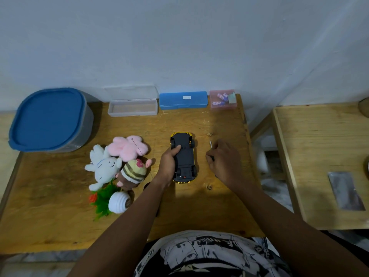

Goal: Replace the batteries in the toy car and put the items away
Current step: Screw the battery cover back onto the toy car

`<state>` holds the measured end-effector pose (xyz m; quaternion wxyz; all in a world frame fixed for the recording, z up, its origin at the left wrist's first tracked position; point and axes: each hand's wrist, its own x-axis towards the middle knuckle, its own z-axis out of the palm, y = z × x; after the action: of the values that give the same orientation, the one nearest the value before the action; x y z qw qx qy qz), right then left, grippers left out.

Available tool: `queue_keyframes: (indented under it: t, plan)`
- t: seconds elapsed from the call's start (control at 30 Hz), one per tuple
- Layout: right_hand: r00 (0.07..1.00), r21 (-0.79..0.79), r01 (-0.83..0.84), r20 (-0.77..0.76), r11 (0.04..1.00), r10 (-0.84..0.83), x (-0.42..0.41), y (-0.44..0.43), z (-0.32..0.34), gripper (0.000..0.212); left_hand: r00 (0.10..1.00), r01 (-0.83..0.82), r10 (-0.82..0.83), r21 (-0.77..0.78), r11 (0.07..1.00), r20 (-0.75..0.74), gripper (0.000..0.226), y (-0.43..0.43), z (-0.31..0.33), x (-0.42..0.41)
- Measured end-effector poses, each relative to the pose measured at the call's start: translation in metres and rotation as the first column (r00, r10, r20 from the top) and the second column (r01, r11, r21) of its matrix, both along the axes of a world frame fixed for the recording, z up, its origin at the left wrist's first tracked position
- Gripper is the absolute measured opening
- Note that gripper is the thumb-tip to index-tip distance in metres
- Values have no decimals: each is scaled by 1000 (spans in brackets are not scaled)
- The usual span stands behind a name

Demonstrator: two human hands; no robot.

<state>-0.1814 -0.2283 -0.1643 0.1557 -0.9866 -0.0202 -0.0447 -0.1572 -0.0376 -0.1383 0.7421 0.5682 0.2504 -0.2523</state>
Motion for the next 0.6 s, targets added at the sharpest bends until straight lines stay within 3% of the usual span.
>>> queue_keyframes:
  t: [0.13, 0.27, 0.6]
  plan:
    - [999, 16, 26, -47, 1000, -25, 1, 2, 1, 7, 1000, -5, 5, 7, 1000, 2, 31, 1, 0, -1]
    - [995, 37, 66, -78, 997, -63, 0, 2, 3, 14, 1000, -21, 21, 0, 1000, 3, 30, 1, -2, -1]
    - [999, 48, 31, -41, 998, -29, 0, 4, -2, 7, 1000, -26, 26, -21, 999, 1, 30, 1, -4, -2]
